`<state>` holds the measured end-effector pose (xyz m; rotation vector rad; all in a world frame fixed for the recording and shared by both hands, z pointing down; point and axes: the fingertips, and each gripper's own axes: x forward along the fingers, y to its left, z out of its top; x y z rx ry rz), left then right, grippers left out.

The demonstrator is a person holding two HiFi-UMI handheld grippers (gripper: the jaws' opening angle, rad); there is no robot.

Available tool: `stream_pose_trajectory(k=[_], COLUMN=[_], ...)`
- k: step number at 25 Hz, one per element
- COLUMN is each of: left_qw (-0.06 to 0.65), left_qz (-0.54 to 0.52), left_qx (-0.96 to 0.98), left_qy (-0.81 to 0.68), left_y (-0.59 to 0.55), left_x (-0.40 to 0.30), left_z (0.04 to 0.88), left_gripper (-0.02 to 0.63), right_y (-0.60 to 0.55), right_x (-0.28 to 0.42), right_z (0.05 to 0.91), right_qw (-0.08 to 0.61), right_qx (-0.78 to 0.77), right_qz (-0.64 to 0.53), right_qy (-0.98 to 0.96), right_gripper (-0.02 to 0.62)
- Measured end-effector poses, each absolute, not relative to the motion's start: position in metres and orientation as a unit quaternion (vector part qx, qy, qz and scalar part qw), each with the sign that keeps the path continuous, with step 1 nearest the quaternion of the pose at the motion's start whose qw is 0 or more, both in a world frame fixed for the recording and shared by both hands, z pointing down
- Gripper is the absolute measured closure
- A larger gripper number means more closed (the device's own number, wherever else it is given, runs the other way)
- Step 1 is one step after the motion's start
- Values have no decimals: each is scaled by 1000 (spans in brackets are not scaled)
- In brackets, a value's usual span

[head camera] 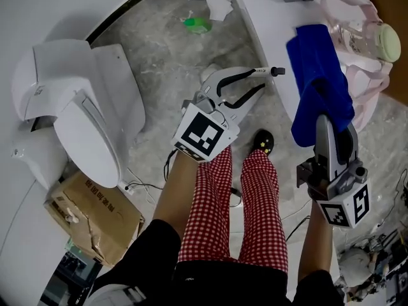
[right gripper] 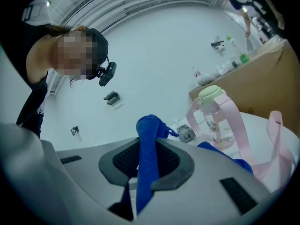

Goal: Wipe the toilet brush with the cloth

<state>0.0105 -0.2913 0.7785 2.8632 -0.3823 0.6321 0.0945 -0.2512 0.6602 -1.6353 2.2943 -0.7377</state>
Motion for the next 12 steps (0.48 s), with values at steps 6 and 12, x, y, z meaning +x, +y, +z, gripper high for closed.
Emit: stream_pose_trajectory(k=[6, 12], left_qw=[87, 83], left_qz=[221, 252], left_qx=[964, 960], left_qy=[-116, -90], left_y=[-293, -290], left_x=[16, 21], left_z=[792, 818], left_gripper=[494, 480], right_y=[-256, -260], right_x=[95, 94], right_z=[667, 675], right_qw=[114, 105], right_qx=[-551, -546], right_qz=[-254, -260], right_qy=[787, 789], right_gripper=[531, 531])
